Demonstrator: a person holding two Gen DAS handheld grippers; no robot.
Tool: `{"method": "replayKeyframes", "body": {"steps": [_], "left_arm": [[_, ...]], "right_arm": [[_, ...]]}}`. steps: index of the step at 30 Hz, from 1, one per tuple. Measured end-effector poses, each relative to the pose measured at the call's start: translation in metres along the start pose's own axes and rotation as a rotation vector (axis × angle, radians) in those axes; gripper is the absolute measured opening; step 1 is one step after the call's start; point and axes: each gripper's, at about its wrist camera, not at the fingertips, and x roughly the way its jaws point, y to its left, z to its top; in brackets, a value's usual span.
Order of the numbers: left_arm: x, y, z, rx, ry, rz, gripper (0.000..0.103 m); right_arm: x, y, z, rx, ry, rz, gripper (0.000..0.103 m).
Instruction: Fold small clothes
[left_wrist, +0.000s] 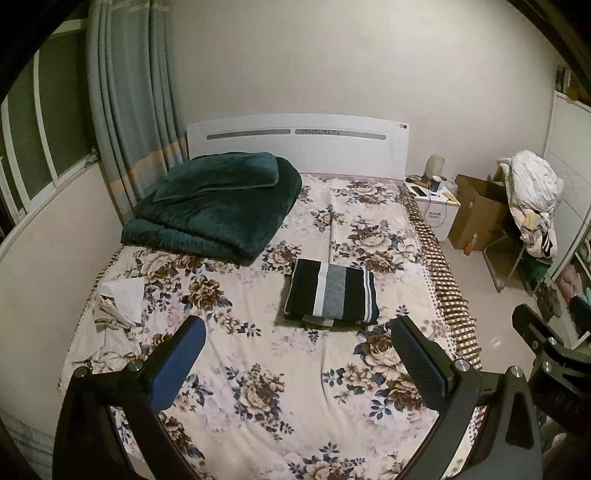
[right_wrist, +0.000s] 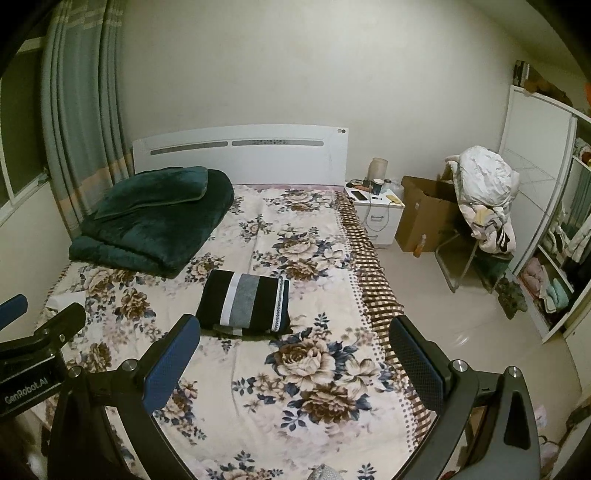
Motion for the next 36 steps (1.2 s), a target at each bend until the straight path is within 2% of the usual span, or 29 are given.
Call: {"method": "replayKeyframes", "body": {"steps": [11,36], "left_arm": [[-0.019,0.002,0.002,-0.004,-0.021,0.005,0.103],[-0.025,0.009,0.010,-0.009,-0.032,0.023,0.103]], "right_arm": [[-0.005,0.003,-0.001,0.000,-0.009,0.010,0.103],[-0.007,0.005,0.003,0.004,-0.014,0.012,0.103]]}}
